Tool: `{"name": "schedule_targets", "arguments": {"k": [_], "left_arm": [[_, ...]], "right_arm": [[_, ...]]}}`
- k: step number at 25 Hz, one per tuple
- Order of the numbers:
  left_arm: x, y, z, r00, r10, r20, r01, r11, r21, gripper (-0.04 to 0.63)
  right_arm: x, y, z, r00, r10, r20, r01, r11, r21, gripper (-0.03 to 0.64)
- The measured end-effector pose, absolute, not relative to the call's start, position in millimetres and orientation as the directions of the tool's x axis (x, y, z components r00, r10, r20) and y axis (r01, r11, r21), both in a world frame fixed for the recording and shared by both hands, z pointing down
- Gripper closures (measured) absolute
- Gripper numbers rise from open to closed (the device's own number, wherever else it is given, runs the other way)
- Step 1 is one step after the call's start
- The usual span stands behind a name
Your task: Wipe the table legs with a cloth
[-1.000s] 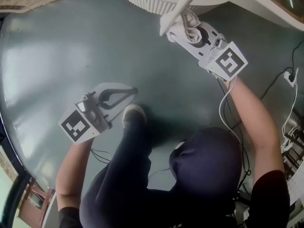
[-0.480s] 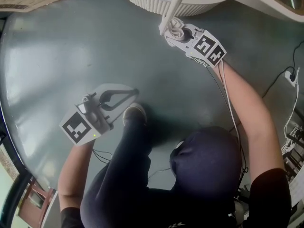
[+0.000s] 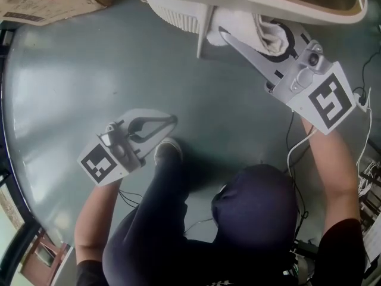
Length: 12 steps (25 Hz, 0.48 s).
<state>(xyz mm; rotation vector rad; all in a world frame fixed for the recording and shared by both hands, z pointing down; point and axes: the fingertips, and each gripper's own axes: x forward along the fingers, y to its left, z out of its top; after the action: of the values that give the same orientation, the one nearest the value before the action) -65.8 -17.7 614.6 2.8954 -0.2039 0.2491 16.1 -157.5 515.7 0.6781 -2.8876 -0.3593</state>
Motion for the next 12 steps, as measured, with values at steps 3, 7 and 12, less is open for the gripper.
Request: {"name": "schedule_targets", "arguments": {"k": [3,7,12], "left_arm": [[-63,-18,615,0.977,-0.115,0.178,-0.151,-0.967,0.207,0.589],[-61,-13,621,0.978,-0.100,0.181,-0.139,-0.966,0.218,0.589],[-71,-13,641,0.974,-0.093,0.208,-0.146,-0.955,0.258,0.589]], "right_arm": [[9,-161,509,-0.893,-0.449,0.039,-0.419,0.859,0.293,0.543],[9,-162,554,-0.891,-0.449,0.069,-0.415,0.866,0.280,0.543],[11,-161,659,-0.868,-0.444,0.222,-0.411,0.894,0.180,0.543]]}}
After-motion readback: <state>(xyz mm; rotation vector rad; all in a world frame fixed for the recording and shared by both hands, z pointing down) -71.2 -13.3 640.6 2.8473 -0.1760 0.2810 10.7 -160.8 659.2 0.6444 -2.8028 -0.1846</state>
